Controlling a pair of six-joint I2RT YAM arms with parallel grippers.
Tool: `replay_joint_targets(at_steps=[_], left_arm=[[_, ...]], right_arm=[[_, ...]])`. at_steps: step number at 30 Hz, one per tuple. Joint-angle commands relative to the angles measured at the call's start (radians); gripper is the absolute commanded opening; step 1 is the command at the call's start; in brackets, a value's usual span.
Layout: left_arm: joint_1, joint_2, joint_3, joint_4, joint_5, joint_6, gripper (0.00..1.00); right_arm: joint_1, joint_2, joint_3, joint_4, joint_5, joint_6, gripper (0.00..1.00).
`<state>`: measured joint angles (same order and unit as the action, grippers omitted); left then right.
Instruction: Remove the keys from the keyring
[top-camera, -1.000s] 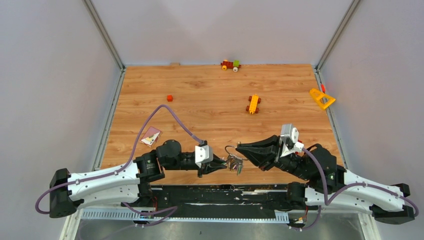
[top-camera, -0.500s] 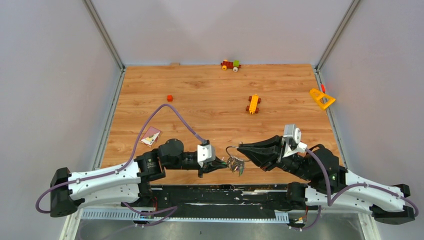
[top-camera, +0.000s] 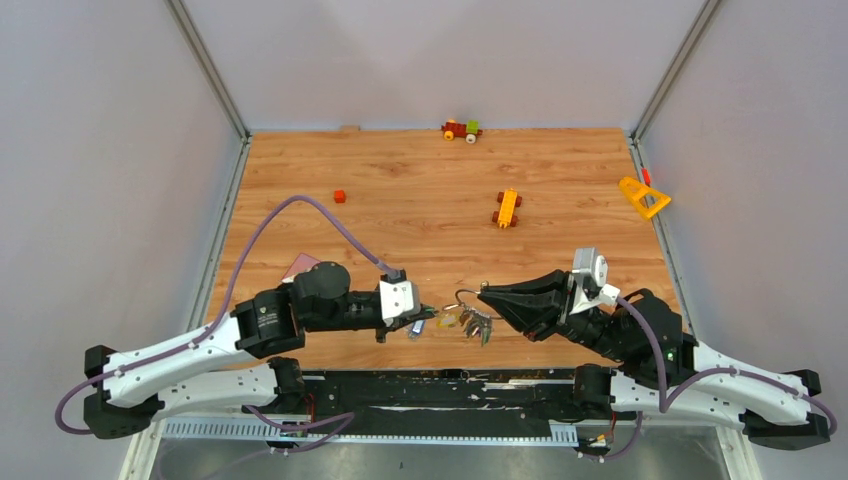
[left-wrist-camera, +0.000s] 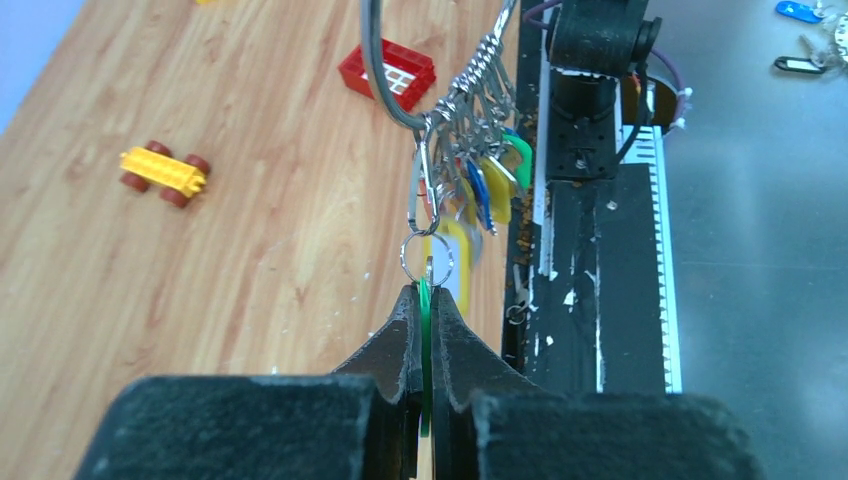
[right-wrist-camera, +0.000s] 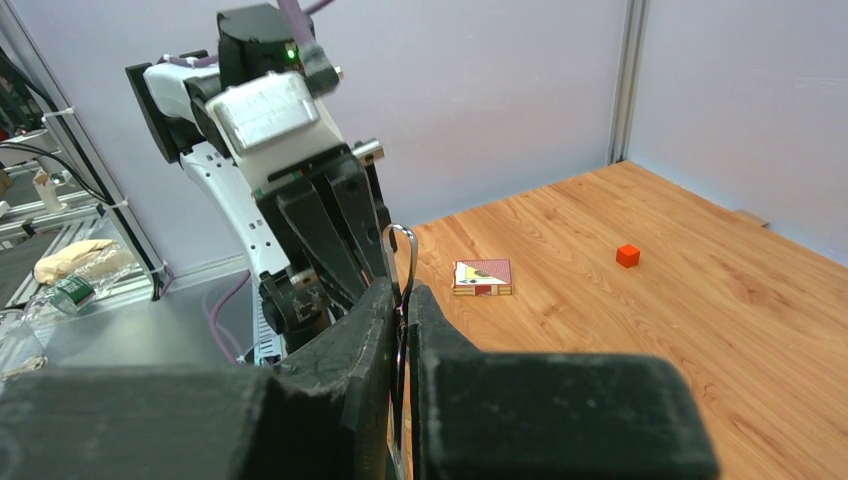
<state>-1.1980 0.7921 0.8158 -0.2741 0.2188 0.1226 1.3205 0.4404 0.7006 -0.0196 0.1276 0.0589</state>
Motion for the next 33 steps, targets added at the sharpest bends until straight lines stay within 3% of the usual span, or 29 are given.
replay_joint_targets(at_steps=[1,15,25,33], left_arm=[[-0.002,-0.009,0.134,-0.186,-0.056,0.105,0.0],[-0.002,0.023,0.261,-0.299,-0.143,0.203,0.0],[-0.002,0.217,0.647,-0.564,-0.244,0.437,0.0],[-0.003,0.305,0.761,-0.662,-0.204,0.524,0.0]], right_arm=[[-0.001,-0.015,0.008,0.061,0.012,0.006,0.0],[0.0,-0.027,-0.027,0.03,0.037,0.006,0.01],[-0.001,0.045,-0.067,-0.043,0.116,-0.001,0.27],[-0.002,0.13,-0.033,0.054,0.015,-0.055,0.44]])
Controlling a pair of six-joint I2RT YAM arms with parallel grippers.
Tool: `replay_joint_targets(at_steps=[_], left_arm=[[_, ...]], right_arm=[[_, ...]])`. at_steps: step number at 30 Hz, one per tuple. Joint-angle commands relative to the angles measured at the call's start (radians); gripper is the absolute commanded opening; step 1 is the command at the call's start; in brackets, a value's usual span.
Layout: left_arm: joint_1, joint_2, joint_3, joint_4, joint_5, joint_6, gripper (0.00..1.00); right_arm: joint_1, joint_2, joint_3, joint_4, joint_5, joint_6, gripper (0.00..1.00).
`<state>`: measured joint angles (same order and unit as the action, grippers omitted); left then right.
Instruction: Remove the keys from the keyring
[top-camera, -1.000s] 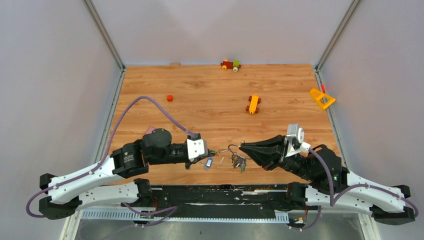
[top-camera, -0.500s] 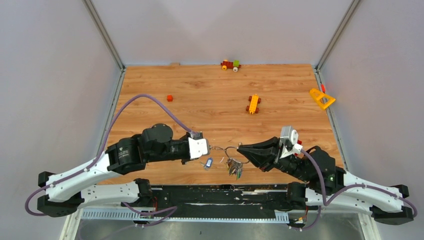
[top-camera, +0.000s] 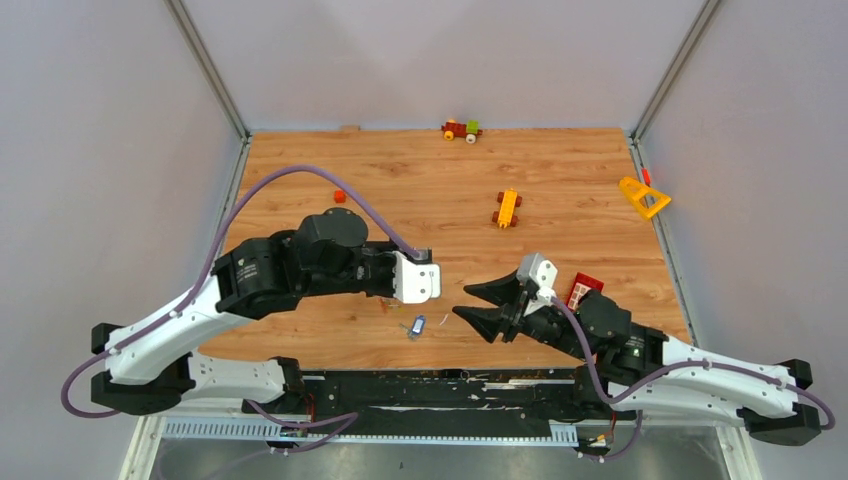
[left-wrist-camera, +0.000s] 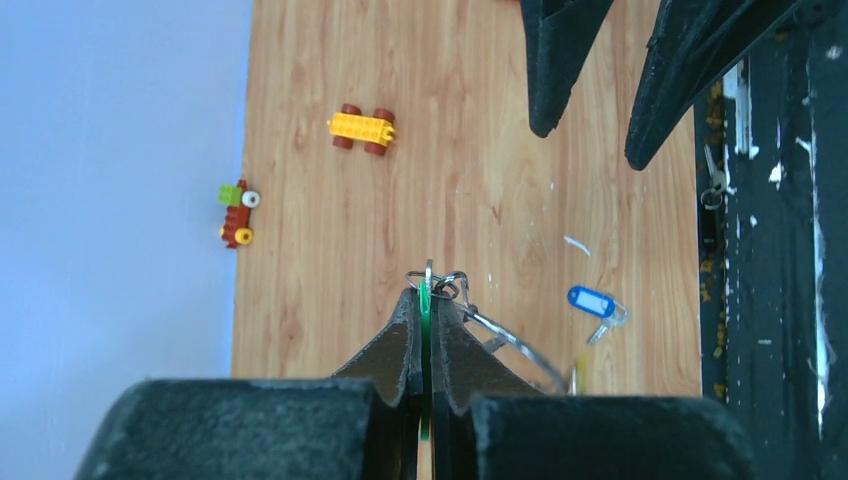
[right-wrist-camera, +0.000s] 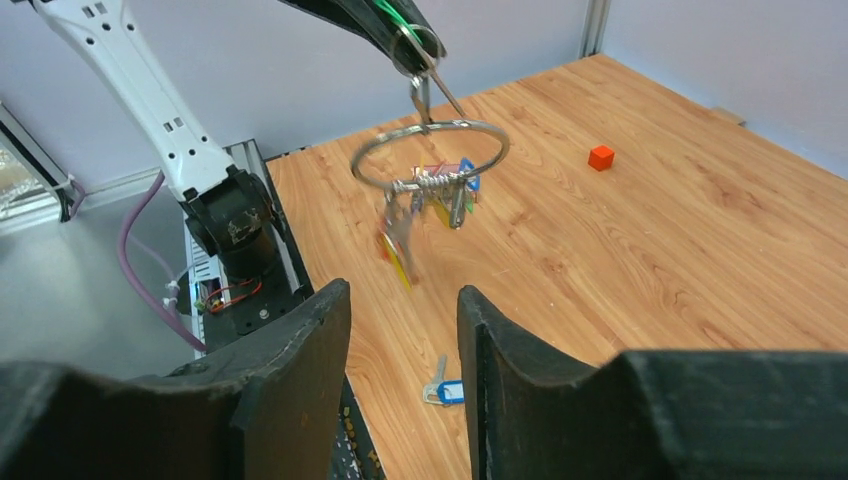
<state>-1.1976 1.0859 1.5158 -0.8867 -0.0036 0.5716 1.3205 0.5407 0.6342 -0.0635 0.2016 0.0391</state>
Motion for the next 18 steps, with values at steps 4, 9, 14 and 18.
replay_joint_targets(at_steps=[4,9,14,18], left_arm=[[-0.002,0.007,0.068,-0.06,0.033,0.087,0.0],[-0.002,-0.007,0.066,-0.058,0.075,0.091,0.0],[-0.002,-0.019,0.069,-0.061,0.123,0.108,0.0],[-0.002,-0.017,0.067,-0.064,0.132,0.11,0.0]], right_arm=[[0.0,0.076,0.041,0.184,-0.091,-0.083,0.46],[-0.001,0.144,0.046,0.242,-0.079,-0.135,0.49],[-0.001,0.203,0.084,0.218,-0.121,-0.172,0.5],[-0.001,0.226,0.103,0.204,-0.156,-0.178,0.5]])
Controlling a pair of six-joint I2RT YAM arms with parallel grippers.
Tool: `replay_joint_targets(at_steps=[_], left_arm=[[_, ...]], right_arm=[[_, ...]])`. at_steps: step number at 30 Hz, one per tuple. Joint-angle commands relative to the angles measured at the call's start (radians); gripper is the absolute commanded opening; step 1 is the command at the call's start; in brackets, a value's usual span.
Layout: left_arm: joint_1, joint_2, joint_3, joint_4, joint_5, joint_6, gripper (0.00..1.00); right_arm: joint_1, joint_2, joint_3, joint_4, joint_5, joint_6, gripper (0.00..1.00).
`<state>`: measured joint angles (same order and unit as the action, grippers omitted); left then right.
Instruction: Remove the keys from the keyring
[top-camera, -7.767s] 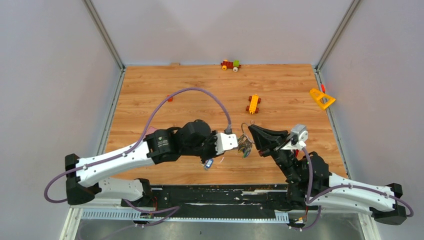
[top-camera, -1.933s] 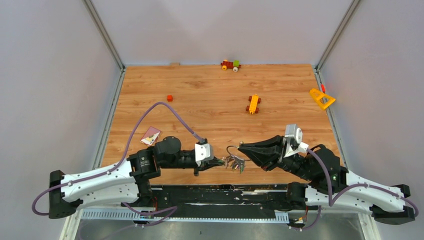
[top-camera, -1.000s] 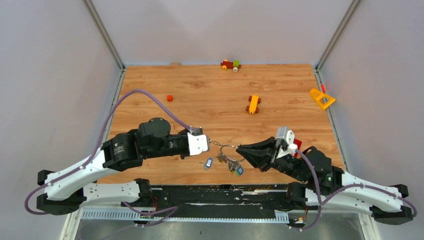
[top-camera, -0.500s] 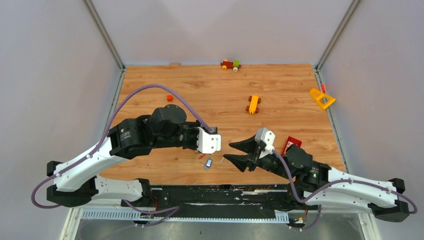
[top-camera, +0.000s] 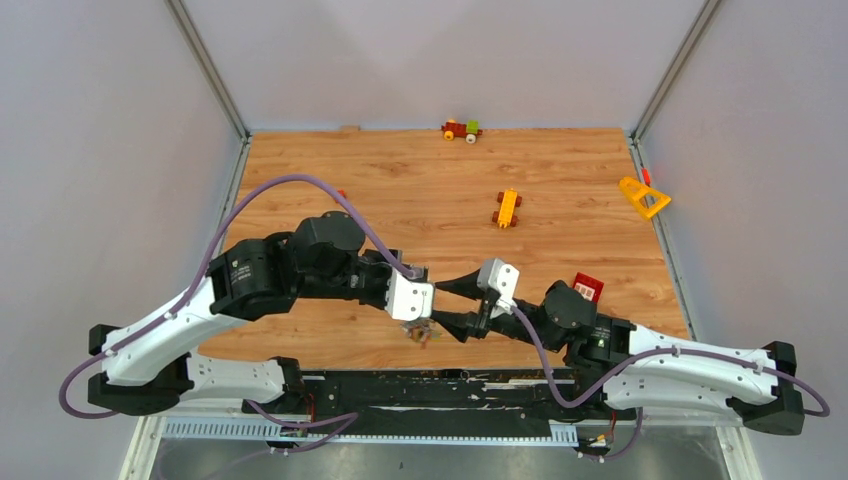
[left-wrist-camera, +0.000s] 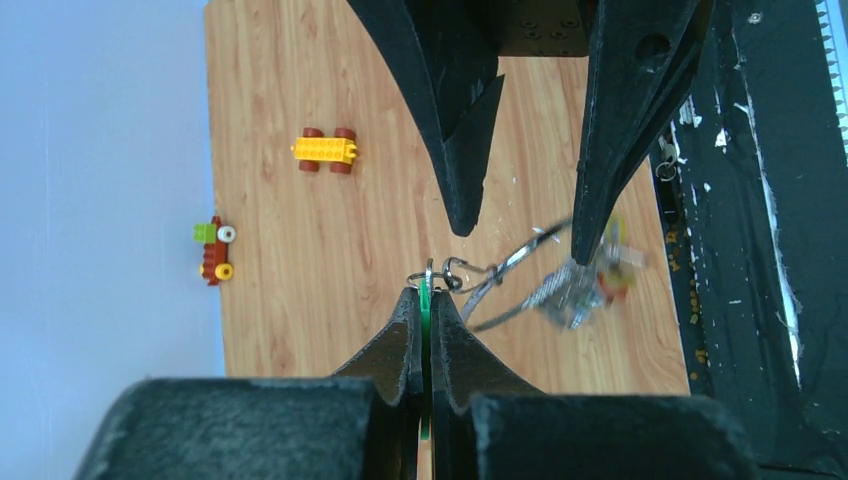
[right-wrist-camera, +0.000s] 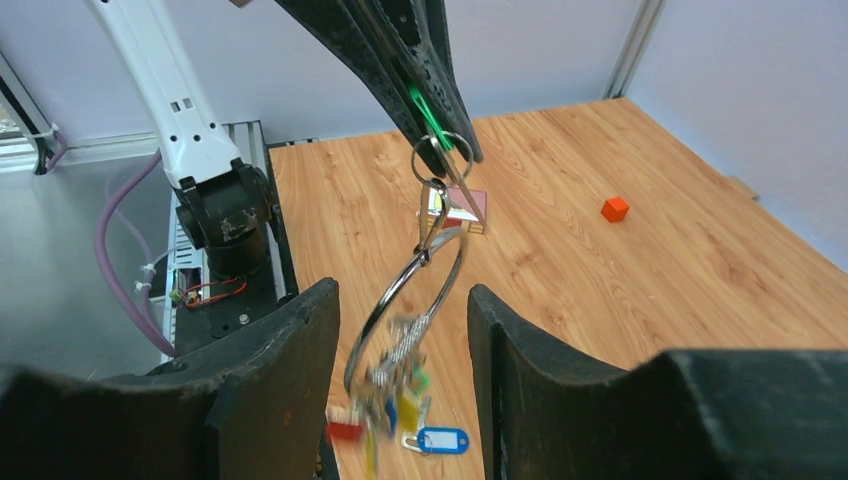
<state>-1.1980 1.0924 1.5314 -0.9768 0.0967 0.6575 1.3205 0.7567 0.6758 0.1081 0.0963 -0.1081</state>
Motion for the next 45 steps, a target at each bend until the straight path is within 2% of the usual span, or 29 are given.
replay_joint_targets(at_steps=[1,7,13,22,38,41,45], left_arm=[[-0.002,-0.023,0.052,0.025,0.032,0.025,0.0],[-0.002,-0.028,0.052,0.014,0.056,0.034,0.0],[-0.002,-0.035,0.057,-0.012,0.07,0.069,0.0],[-0.002,-0.054,0.063,-0.042,0.125,0.155,0.0],[-0.002,-0.047,0.124,-0.15,0.23,0.195,0.0],[-0.002,-0.056,0.117,-0.145,0.222,0.198,0.0],[-0.002,-0.065,0.103,-0.133,0.211,0.198,0.0]], right_arm=[[-0.001,0.011,0.06,0.037,-0.05,-0.028,0.5],[0.0,0.006,0.036,0.088,-0.059,-0.02,0.49],[-0.001,0.004,0.049,0.054,-0.081,-0.037,0.45],[-0.001,0.032,0.092,-0.009,-0.142,-0.073,0.46],[-0.004,0.214,0.195,0.005,-0.211,-0.153,0.48],[-0.004,0.224,0.196,0.016,-0.239,-0.143,0.45],[-0.003,0.227,0.185,0.022,-0.277,-0.128,0.37]])
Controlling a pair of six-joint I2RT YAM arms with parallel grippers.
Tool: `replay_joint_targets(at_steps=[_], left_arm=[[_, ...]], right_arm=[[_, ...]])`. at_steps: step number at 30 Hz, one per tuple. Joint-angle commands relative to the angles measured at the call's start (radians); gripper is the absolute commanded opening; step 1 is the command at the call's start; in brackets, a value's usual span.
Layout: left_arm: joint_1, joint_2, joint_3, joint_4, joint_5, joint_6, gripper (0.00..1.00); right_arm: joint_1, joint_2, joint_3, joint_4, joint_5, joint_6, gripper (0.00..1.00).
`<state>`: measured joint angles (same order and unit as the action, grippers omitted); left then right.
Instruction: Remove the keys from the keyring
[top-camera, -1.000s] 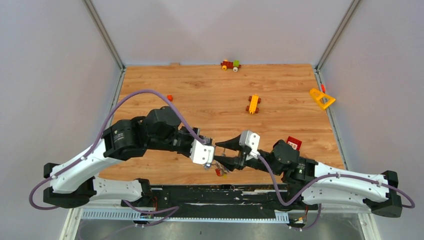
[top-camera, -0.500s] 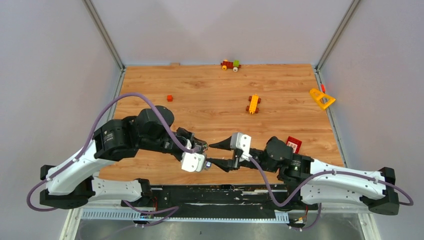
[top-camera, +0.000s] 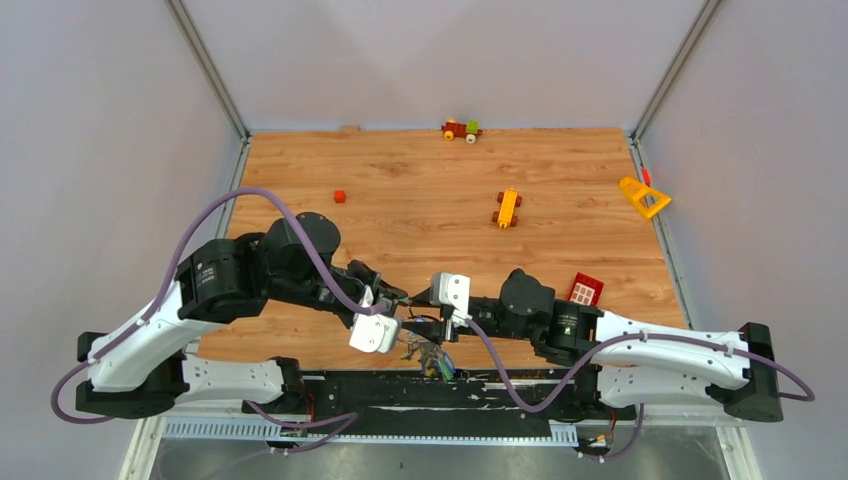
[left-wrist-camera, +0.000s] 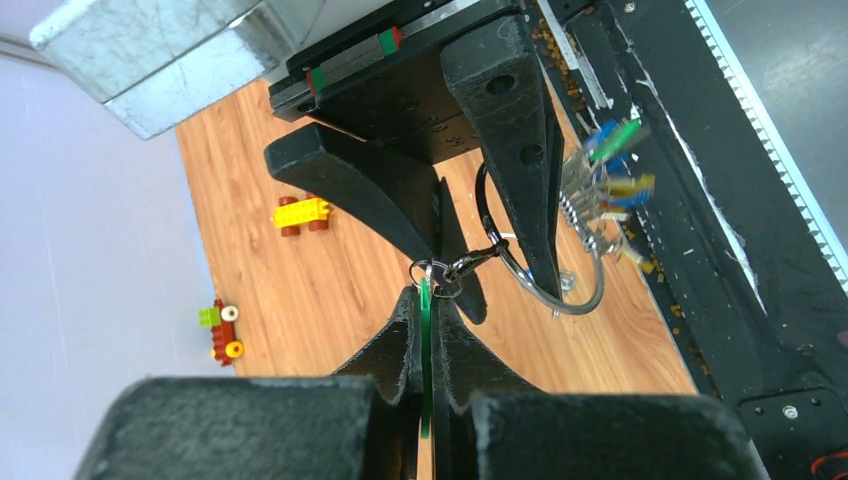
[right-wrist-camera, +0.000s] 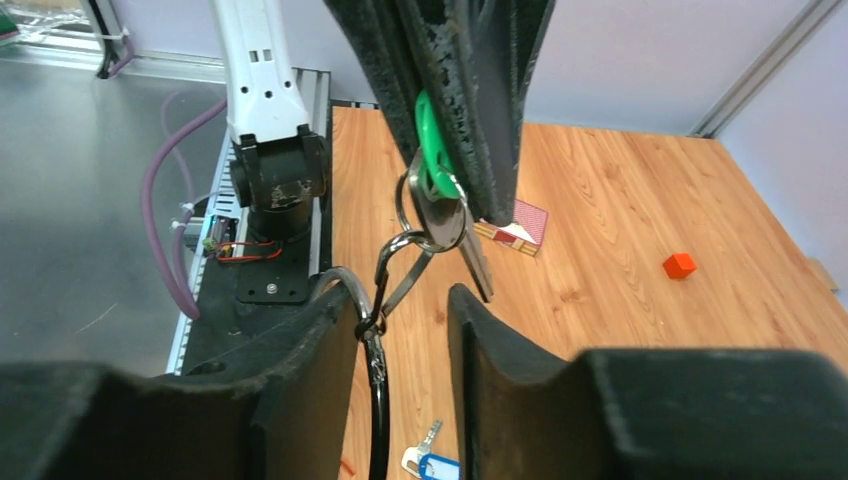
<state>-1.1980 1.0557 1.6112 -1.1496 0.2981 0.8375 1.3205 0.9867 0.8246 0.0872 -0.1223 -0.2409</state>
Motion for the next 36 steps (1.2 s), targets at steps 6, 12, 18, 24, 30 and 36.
replay_joint_targets(at_steps=[6,12,18,24,30,36], left_arm=[[-0.002,-0.04,0.009,0.054,-0.011,0.018,0.0],[-0.002,-0.046,0.003,0.063,-0.013,0.013,0.0],[-0.002,-0.054,-0.011,0.081,-0.011,0.005,0.0],[-0.002,-0.052,-0.017,0.091,-0.008,0.003,0.0],[-0.002,-0.055,-0.016,0.1,-0.016,0.002,0.0],[-0.002,-0.059,-0.013,0.111,-0.025,0.0,0.0]], right_arm=[[-0.004,-0.033,0.002,0.075,-0.088,0.036,0.3],[-0.003,-0.052,-0.024,0.142,-0.091,0.063,0.4],[-0.004,-0.033,-0.029,0.206,-0.061,0.088,0.37],[-0.003,-0.034,-0.052,0.247,-0.065,0.115,0.24],[-0.005,-0.054,-0.071,0.25,-0.054,0.123,0.24],[-0.005,-0.058,-0.081,0.259,-0.069,0.127,0.27]])
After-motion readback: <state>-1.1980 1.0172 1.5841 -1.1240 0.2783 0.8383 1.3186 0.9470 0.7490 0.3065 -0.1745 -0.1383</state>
